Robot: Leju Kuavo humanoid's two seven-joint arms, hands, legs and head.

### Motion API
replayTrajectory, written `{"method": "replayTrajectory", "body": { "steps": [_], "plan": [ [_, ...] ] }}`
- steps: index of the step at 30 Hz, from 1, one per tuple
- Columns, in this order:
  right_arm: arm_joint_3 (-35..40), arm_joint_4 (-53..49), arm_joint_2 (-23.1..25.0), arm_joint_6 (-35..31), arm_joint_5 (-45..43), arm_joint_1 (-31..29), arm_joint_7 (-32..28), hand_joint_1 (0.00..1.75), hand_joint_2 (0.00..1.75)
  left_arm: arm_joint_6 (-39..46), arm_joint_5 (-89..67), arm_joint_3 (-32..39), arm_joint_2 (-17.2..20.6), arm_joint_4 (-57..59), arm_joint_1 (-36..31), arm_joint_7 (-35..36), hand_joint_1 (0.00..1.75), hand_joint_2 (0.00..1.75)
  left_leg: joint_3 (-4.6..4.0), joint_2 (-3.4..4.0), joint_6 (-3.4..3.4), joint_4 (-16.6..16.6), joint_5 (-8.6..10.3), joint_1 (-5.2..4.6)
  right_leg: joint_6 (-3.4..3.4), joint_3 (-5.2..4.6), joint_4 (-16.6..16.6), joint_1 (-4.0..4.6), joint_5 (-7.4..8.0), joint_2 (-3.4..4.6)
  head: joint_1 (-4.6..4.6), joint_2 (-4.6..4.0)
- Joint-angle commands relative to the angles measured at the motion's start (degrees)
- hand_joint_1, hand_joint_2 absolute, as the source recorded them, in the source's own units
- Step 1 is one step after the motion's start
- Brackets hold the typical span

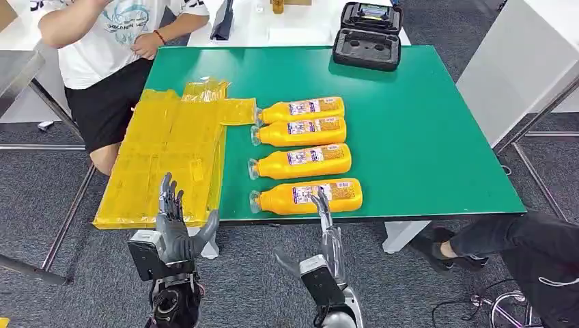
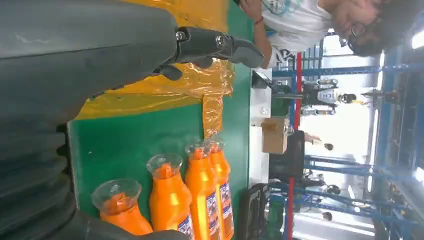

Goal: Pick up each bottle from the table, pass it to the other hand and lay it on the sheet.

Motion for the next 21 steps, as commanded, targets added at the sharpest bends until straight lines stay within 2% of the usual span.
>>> {"method": "replayTrajectory", "body": {
  "steps": [1, 10, 12, 13, 18, 21],
  "plan": [
    [-4.6, -2.3, -4.1, 3.6, 5.8, -3.2, 3.6, 0.00, 1.75, -1.1, 0.0, 0.3, 2.4, 5.9, -4.2, -0.4, 0.00, 1.75, 0.36, 0.00, -0.08, -0.1, -0.10, 0.03, -0.07, 0.37, -0.1, 0.04, -0.09, -0.02, 0.00, 0.00],
    [-4.2, -1.3, -4.5, 3.6, 5.7, -4.0, 3.6, 0.00, 1.75, -1.1, -0.1, 0.2, 2.6, 5.8, -4.2, -0.6, 0.00, 1.75, 0.17, 0.01, -0.05, -0.1, -0.04, 0.00, -0.04, 0.17, -0.1, 0.01, -0.03, 0.00, 0.00, 0.00],
    [-3.4, 1.2, -6.9, 5.0, 3.7, -6.9, 5.2, 0.00, 1.75, -0.5, 0.3, 0.1, 3.2, 6.9, -5.3, -1.0, 0.00, 1.75, 0.45, 0.04, -0.11, -0.1, -0.14, 0.05, -0.09, 0.45, -0.1, 0.06, -0.12, 0.02, 0.00, 0.00],
    [-3.1, 2.3, -7.8, 5.8, 3.1, -8.5, 5.8, 0.00, 1.75, -0.2, 0.6, 0.0, 3.5, 7.5, -5.7, -1.1, 0.00, 1.75, 0.16, 0.05, -0.04, -0.1, -0.02, 0.01, -0.03, 0.15, -0.1, 0.02, 0.01, 0.04, 0.00, 0.00],
    [0.0, 11.4, -13.1, 14.4, -0.2, -20.1, 12.7, 0.00, 1.75, 0.7, 2.7, -0.3, 5.0, 9.6, -6.8, -2.4, 0.00, 1.75, 0.26, 0.24, -0.04, -0.1, -0.03, 0.01, -0.03, 0.23, -0.1, 0.02, 0.08, 0.23, 0.00, 0.00],
    [1.2, 13.2, -15.1, 18.3, -1.4, -23.1, 17.0, 0.00, 1.75, 0.3, 3.4, -0.8, 5.0, 11.0, -7.9, -2.8, 0.00, 1.75, 0.24, 0.17, 0.01, -0.1, 0.03, 0.00, -0.03, 0.23, -0.1, 0.01, 0.09, 0.15, 0.00, 0.00]
  ]
}}
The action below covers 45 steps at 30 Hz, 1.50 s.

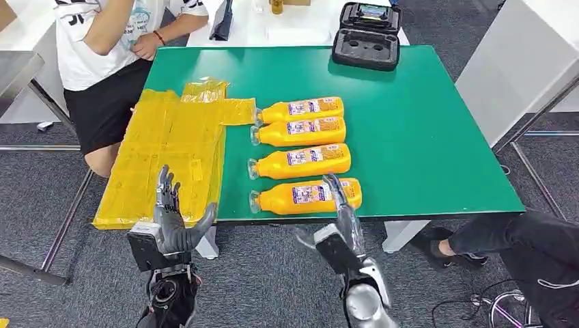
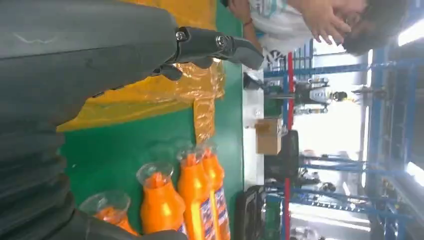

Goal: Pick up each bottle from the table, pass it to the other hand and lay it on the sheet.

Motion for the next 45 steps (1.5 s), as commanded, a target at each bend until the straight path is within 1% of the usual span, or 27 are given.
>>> {"method": "replayTrajectory", "body": {
  "steps": [1, 2, 4, 5, 7, 8, 10, 11, 13, 16, 18, 19, 22, 23, 25, 26, 28, 29, 30, 32, 34, 35, 36, 37, 39, 41, 45],
  "plan": [
    [5.9, 12.8, -9.9, 8.2, -2.1, -14.4, 9.3, 0.00, 1.75, -0.5, 2.2, -1.3, 3.1, 8.2, -4.8, -1.1, 0.00, 1.75, 0.37, 0.15, -0.07, -0.1, -0.06, 0.02, -0.07, 0.34, -0.1, 0.03, 0.00, 0.13, 0.00, 0.00],
    [6.8, 12.9, -11.6, 8.8, -2.0, -14.8, 10.6, 0.00, 1.75, -0.7, 2.7, -1.5, 3.1, 9.1, -5.6, -1.2, 0.00, 1.75, 0.20, 0.01, 0.03, -0.1, 0.05, -0.01, -0.03, 0.21, -0.1, 0.02, 0.01, -0.01, 0.00, 0.00],
    [8.1, 13.3, -13.1, 9.6, -1.7, -15.7, 11.5, 0.00, 1.75, -0.5, 3.4, -1.6, 3.0, 9.6, -6.2, -1.2, 0.00, 1.75, 0.33, -0.07, 0.02, 0.0, 0.03, 0.02, -0.03, 0.38, -0.1, 0.05, -0.04, -0.10, 0.00, 0.00],
    [8.8, 14.0, -13.3, 11.0, -1.7, -16.7, 12.5, 0.00, 1.75, -0.4, 3.5, -1.6, 3.1, 9.6, -6.2, -1.2, 0.00, 1.75, 0.31, -0.09, 0.04, -0.1, 0.04, 0.01, -0.02, 0.35, -0.1, 0.03, -0.03, -0.09, 0.00, 0.00],
    [10.2, 15.6, -12.8, 11.6, -1.0, -19.1, 13.7, 0.00, 1.75, 0.0, 3.4, -1.8, 3.4, 9.3, -6.0, -1.2, 0.00, 1.75, 0.16, 0.03, 0.06, 0.0, 0.05, -0.03, 0.01, 0.19, -0.1, 0.00, 0.03, 0.01, 0.00, 0.00],
    [10.8, 16.4, -12.4, 12.2, -0.9, -20.2, 14.3, 0.00, 1.75, 0.1, 3.4, -1.9, 3.6, 9.0, -5.9, -1.2, 0.00, 1.75, 0.30, 0.14, 0.03, 0.0, -0.02, -0.01, -0.02, 0.30, -0.1, 0.01, -0.01, 0.11, 0.00, 0.00],
    [11.9, 17.4, -12.1, 13.4, -0.4, -21.7, 15.7, 0.00, 1.75, 0.4, 3.2, -2.1, 3.8, 8.2, -5.5, -1.2, 0.00, 1.75, 0.13, 0.13, 0.06, 0.0, 0.03, -0.04, 0.01, 0.13, 0.0, -0.01, 0.05, 0.10, 0.00, 0.00],
    [13.3, 18.0, -12.8, 14.7, 0.3, -22.5, 16.7, 0.00, 1.75, 1.8, 1.5, -3.0, 4.0, 7.9, -5.6, -1.2, 0.00, 1.75, 0.32, 0.19, 0.01, 0.0, -0.05, -0.01, -0.04, 0.31, 0.0, 0.02, -0.02, 0.15, 0.00, 0.00],
    [13.8, 18.5, -13.1, 15.0, 0.3, -22.8, 16.9, 0.00, 1.75, 1.7, 1.3, -3.4, 4.0, 8.0, -5.7, -1.0, 0.00, 1.75, 0.12, 0.05, 0.06, 0.0, 0.05, -0.02, 0.00, 0.15, 0.0, 0.01, 0.03, 0.00, 0.00, 0.00],
    [15.1, 18.9, -13.5, 15.6, 0.8, -23.1, 17.6, 0.00, 1.75, 1.7, 1.6, -3.4, 3.8, 8.3, -6.0, -0.6, 0.00, 1.75, 0.35, 0.03, 0.02, 0.0, -0.03, 0.01, -0.03, 0.37, 0.0, 0.05, -0.05, -0.02, -0.02, 0.00],
    [16.1, 18.8, -13.8, 15.9, 1.6, -23.4, 18.5, 0.00, 1.75, 1.6, 2.0, -3.3, 3.7, 8.7, -6.2, -0.4, 0.00, 1.75, 0.15, 0.04, 0.06, 0.0, 0.03, 0.00, 0.01, 0.18, 0.0, 0.03, 0.01, -0.01, 0.00, 0.00],
    [16.5, 18.7, -14.1, 16.2, 1.9, -23.5, 19.1, 0.00, 1.75, 1.5, 2.2, -3.4, 3.6, 9.0, -6.5, -0.4, 0.00, 1.75, 0.30, 0.05, 0.03, 0.0, -0.03, 0.02, -0.02, 0.33, -0.1, 0.05, -0.04, 0.00, 0.00, 0.00],
    [17.2, 18.3, -15.2, 16.6, 2.0, -23.6, 19.8, 0.00, 1.75, 1.4, 2.6, -3.4, 3.4, 9.6, -6.8, -0.5, 0.00, 1.75, 0.12, -0.02, 0.07, 0.0, 0.05, -0.03, 0.01, 0.15, 0.0, 0.00, 0.00, -0.06, 0.00, 0.00],
    [17.7, 18.6, -15.5, 17.2, 2.0, -23.9, 19.9, 0.00, 1.75, 1.4, 2.7, -3.4, 3.4, 9.7, -6.9, -0.5, 0.00, 1.75, 0.27, 0.00, 0.03, 0.0, -0.01, 0.01, -0.02, 0.31, -0.1, 0.04, -0.04, -0.04, -0.02, 0.00],
    [18.3, 19.7, -15.9, 18.5, 1.8, -25.5, 19.7, 0.00, 1.75, 2.1, 2.9, -3.1, 3.2, 9.5, -6.9, -0.5, 0.00, 1.75, 0.08, -0.03, 0.08, 0.0, 0.06, -0.04, 0.02, 0.12, 0.0, -0.01, 0.01, -0.07, 0.00, 0.00],
    [19.0, 21.4, -15.6, 19.2, 1.3, -26.8, 19.4, 0.00, 1.75, 2.4, 3.0, -3.1, 3.3, 9.3, -6.7, -0.5, 0.00, 1.75, 0.25, -0.01, 0.04, 0.0, -0.02, -0.01, -0.02, 0.29, 0.0, 0.02, -0.05, -0.05, 0.00, 0.00],
    [20.4, 24.7, -14.9, 19.5, 0.8, -29.9, 18.6, 0.00, 1.75, 3.0, 3.3, -2.8, 3.5, 8.5, -6.0, -0.5, 0.00, 1.75, 0.11, 0.12, 0.07, 0.0, 0.03, -0.08, 0.01, 0.09, 0.0, -0.04, 0.04, 0.09, 0.00, 0.00],
    [21.7, 26.6, -14.4, 20.3, 0.8, -32.1, 18.3, 0.00, 1.75, 3.6, 3.4, -2.4, 3.6, 7.9, -5.4, -0.5, 0.00, 1.75, 0.26, 0.21, 0.02, 0.0, -0.05, -0.05, -0.03, 0.24, 0.0, 0.00, -0.01, 0.17, 0.00, 0.00],
    [22.6, 28.3, -13.8, 20.3, 0.8, -33.8, 17.9, 0.00, 1.75, 4.0, 3.5, -2.0, 3.6, 7.6, -4.9, -0.5, 0.00, 1.75, 0.17, 0.21, 0.04, 0.0, -0.01, -0.06, -0.01, 0.15, 0.0, -0.01, 0.02, 0.17, -0.02, 0.00],
    [23.2, 29.7, -12.9, 20.8, 0.8, -35.7, 18.0, 0.00, 1.75, 4.0, 3.8, -1.7, 3.7, 7.1, -4.3, -0.5, 0.00, 1.75, 0.26, 0.31, 0.01, 0.0, -0.05, -0.06, -0.04, 0.20, 0.0, -0.01, 0.01, 0.26, 0.00, 0.00],
    [23.5, 30.2, -12.5, 21.2, 0.9, -36.5, 18.2, 0.00, 1.75, 4.0, 4.0, -1.5, 3.6, 7.1, -4.1, -0.5, 0.00, 1.75, 0.10, 0.20, 0.06, 0.0, 0.02, -0.07, 0.00, 0.09, 0.0, -0.01, 0.05, 0.15, -0.02, 0.00],
    [23.8, 30.8, -12.1, 21.4, 1.0, -37.2, 18.4, 0.00, 1.75, 3.9, 4.2, -1.4, 3.5, 7.1, -4.0, -0.5, 0.00, 1.75, 0.28, 0.28, 0.00, 0.0, -0.06, -0.04, -0.04, 0.24, 0.0, 0.02, -0.01, 0.23, 0.00, 0.00],
    [24.1, 31.8, -11.4, 21.3, 1.2, -38.1, 18.6, 0.00, 1.75, 3.9, 4.2, -1.3, 3.4, 7.1, -3.9, -0.6, 0.00, 1.75, 0.16, 0.17, 0.04, 0.0, 0.01, -0.04, 0.00, 0.16, 0.0, 0.01, 0.02, 0.12, -0.02, 0.00],
    [24.5, 32.4, -11.1, 21.4, 1.3, -38.8, 18.8, 0.00, 1.75, 3.8, 4.2, -1.3, 3.4, 7.2, -3.9, -0.6, 0.00, 1.75, 0.32, 0.21, 0.01, 0.0, -0.06, -0.03, -0.03, 0.30, 0.0, 0.03, -0.04, 0.16, 0.00, 0.00],
    [24.8, 33.1, -10.8, 21.5, 1.4, -39.8, 19.3, 0.00, 1.75, 3.9, 4.2, -1.4, 3.3, 7.3, -3.7, -0.7, 0.00, 1.75, 0.06, 0.12, 0.07, 0.0, 0.07, -0.06, 0.03, 0.06, 0.0, -0.02, 0.05, 0.07, 0.00, 0.00],
    [24.8, 33.4, -10.7, 21.3, 1.4, -40.0, 19.4, 0.00, 1.75, 3.9, 4.3, -1.4, 3.3, 7.3, -3.6, -0.7, 0.00, 1.75, 0.32, 0.28, 0.01, 0.0, -0.07, -0.03, -0.03, 0.28, 0.0, 0.01, -0.04, 0.23, 0.00, 0.00],
    [25.0, 34.0, -10.9, 21.5, 1.4, -39.9, 19.6, 0.00, 1.75, 4.0, 4.4, -1.4, 3.3, 7.4, -3.6, -0.8, 0.00, 1.75, 0.19, 0.05, 0.04, 0.0, 0.02, -0.02, -0.01, 0.22, 0.0, 0.02, -0.01, 0.01, 0.00, 0.00]
  ]
}}
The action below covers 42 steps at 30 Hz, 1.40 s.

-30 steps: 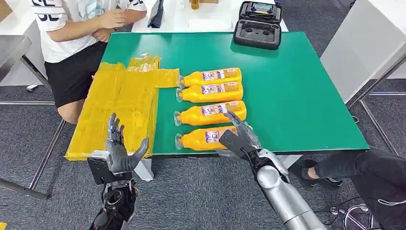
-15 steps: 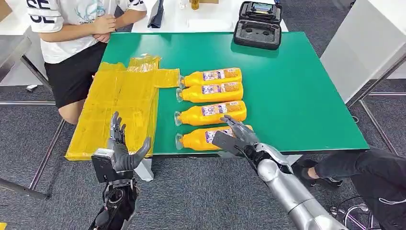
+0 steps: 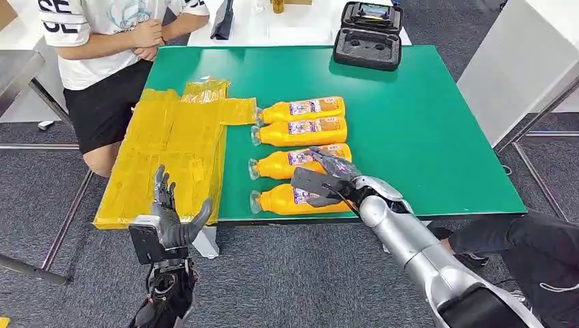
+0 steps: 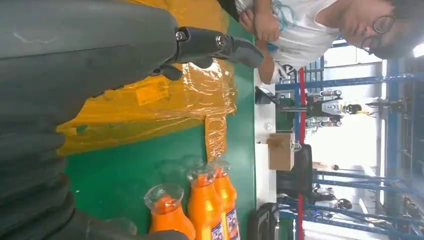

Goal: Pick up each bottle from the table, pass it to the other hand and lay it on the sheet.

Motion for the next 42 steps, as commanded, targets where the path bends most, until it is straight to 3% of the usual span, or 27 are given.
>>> {"method": "replayTrajectory", "body": {
  "steps": [1, 9, 15, 42],
  "plan": [
    [4.1, 8.2, 1.5, 0.5, 0.0, -5.4, 0.6, 0.00, 1.75, -0.1, 0.4, 0.4, 1.0, 1.9, -0.5, 0.0, 0.00, 1.75, 0.21, 0.10, -0.07, 0.0, -0.07, 0.02, -0.06, 0.18, 0.0, 0.03, -0.04, 0.09, -0.02, 0.00],
    [6.1, 10.2, 1.5, 4.2, -0.9, -7.5, -0.5, 0.00, 1.75, 0.4, 0.9, 0.5, 1.0, 2.0, -0.6, -0.1, 0.00, 1.75, 0.22, 0.12, -0.09, 0.0, -0.11, 0.01, -0.08, 0.19, 0.0, 0.02, -0.06, 0.11, 0.00, 0.00],
    [7.9, 11.9, 0.9, 10.2, -3.2, -12.9, 0.9, 0.00, 1.75, 0.0, 0.8, 0.6, 1.0, 1.4, -1.0, 0.3, 0.00, 1.75, 0.19, 0.13, -0.07, 0.0, -0.11, 0.00, -0.06, 0.14, 0.0, 0.01, -0.07, 0.12, 0.00, 0.00],
    [16.3, 14.1, -0.4, 15.3, -8.0, -17.4, 0.9, 0.00, 1.75, 1.1, 2.9, 0.6, 1.7, 2.6, -1.3, -0.1, 0.00, 1.75, 0.21, 0.11, -0.08, 0.0, -0.08, 0.00, -0.07, 0.16, 0.0, 0.01, -0.06, 0.10, 0.00, 0.00]
  ]
}}
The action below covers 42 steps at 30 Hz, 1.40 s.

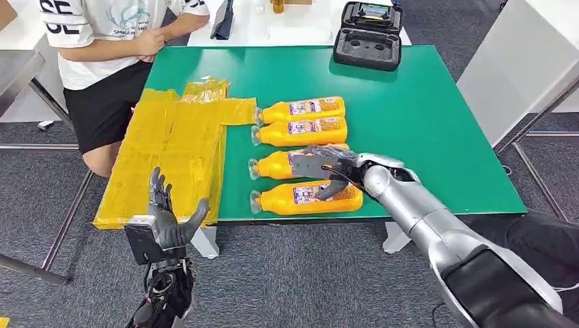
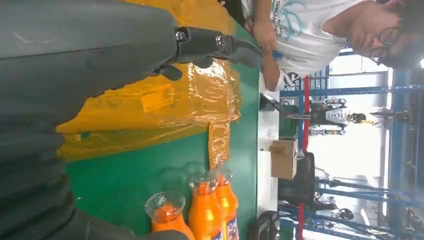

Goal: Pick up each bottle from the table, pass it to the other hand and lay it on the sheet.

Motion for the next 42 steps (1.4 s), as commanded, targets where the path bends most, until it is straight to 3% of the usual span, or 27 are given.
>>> {"method": "replayTrajectory", "body": {
  "steps": [1, 31, 37, 42],
  "plan": [
    [6.8, 5.1, 0.8, 1.5, -1.6, -5.4, 0.7, 0.00, 1.75, 0.0, 0.3, 0.5, 1.2, 2.0, -0.9, 0.3, 0.00, 1.75, 0.23, 0.10, -0.10, 0.0, -0.10, 0.03, -0.08, 0.19, 0.0, 0.03, -0.08, 0.09, 0.00, 0.00],
    [15.7, 8.6, 3.8, 4.2, -5.4, -8.5, -0.3, 0.00, 1.75, 0.7, 1.4, 2.4, 1.3, 0.1, 0.9, 0.0, 0.00, 1.75, 0.14, 0.08, -0.07, 0.0, -0.06, 0.03, -0.05, 0.11, 0.0, 0.03, -0.03, 0.07, 0.00, 0.00],
    [17.1, 8.7, 3.3, 5.3, -5.8, -8.4, -0.7, 0.00, 1.75, 0.5, 1.5, 2.6, 1.3, 0.4, 1.0, 0.1, 0.00, 1.75, 0.27, 0.06, -0.11, 0.0, -0.11, 0.05, -0.08, 0.25, 0.0, 0.05, -0.10, 0.05, 0.00, 0.00],
    [17.9, 6.6, 0.2, 3.8, -6.1, -5.9, -2.2, 0.00, 1.75, 0.3, 0.9, 3.0, 1.2, -0.9, 3.0, 0.0, 0.00, 1.75, 0.39, 0.02, -0.12, 0.0, -0.15, 0.07, -0.10, 0.39, -0.1, 0.07, -0.15, 0.01, 0.00, 0.00]
  ]
}}
